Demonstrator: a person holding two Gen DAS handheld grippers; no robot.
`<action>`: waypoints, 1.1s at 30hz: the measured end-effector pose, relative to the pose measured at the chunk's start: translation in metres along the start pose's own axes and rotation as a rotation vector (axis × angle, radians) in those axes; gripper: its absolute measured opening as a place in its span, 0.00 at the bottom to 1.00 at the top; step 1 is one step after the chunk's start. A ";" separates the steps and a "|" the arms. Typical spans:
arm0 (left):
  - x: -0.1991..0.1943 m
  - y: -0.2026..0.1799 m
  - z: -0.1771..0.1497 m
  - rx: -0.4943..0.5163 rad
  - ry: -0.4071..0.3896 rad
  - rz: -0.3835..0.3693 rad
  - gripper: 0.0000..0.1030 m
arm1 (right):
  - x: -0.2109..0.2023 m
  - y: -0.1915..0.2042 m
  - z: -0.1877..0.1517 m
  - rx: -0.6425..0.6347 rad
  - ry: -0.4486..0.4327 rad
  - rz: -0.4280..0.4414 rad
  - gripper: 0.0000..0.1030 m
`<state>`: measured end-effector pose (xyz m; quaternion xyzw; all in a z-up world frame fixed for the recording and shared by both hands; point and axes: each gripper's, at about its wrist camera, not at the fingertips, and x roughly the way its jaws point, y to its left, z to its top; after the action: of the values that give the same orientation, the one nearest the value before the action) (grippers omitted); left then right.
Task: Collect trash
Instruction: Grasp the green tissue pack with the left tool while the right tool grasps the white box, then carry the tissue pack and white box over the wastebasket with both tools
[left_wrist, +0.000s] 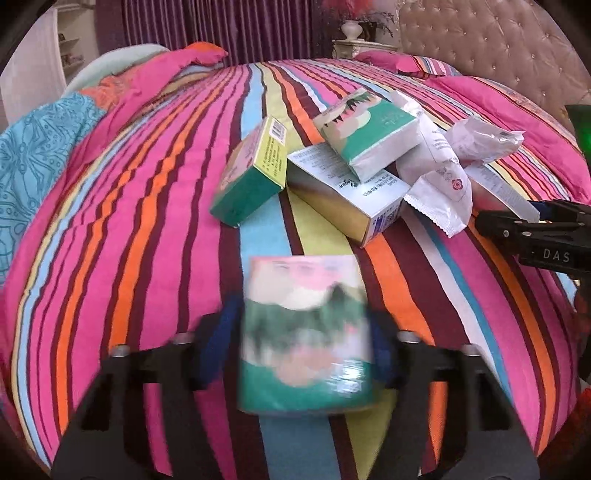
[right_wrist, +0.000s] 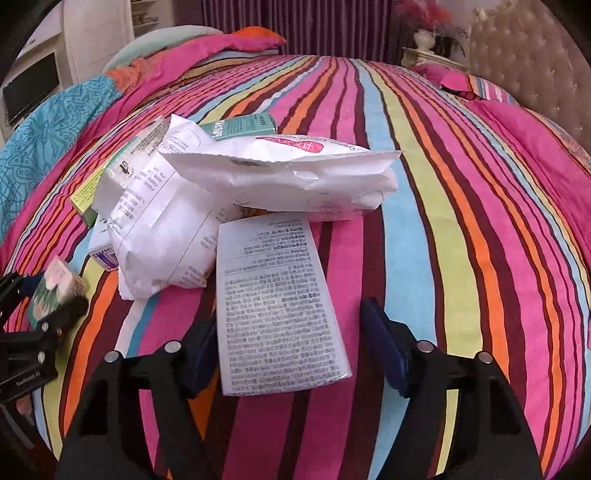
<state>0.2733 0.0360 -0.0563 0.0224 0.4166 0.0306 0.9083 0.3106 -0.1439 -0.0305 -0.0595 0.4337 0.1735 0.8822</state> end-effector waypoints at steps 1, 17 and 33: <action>-0.002 -0.003 0.000 0.011 -0.006 0.015 0.48 | -0.003 0.001 0.000 0.006 0.001 0.004 0.50; -0.054 0.007 -0.027 -0.094 -0.010 -0.072 0.48 | -0.066 0.012 -0.041 0.120 -0.006 0.122 0.44; -0.137 0.012 -0.079 -0.120 -0.039 -0.116 0.48 | -0.154 0.033 -0.098 0.155 -0.093 0.162 0.44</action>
<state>0.1234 0.0386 -0.0036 -0.0556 0.3967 0.0024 0.9162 0.1396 -0.1773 0.0314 0.0521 0.4077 0.2129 0.8864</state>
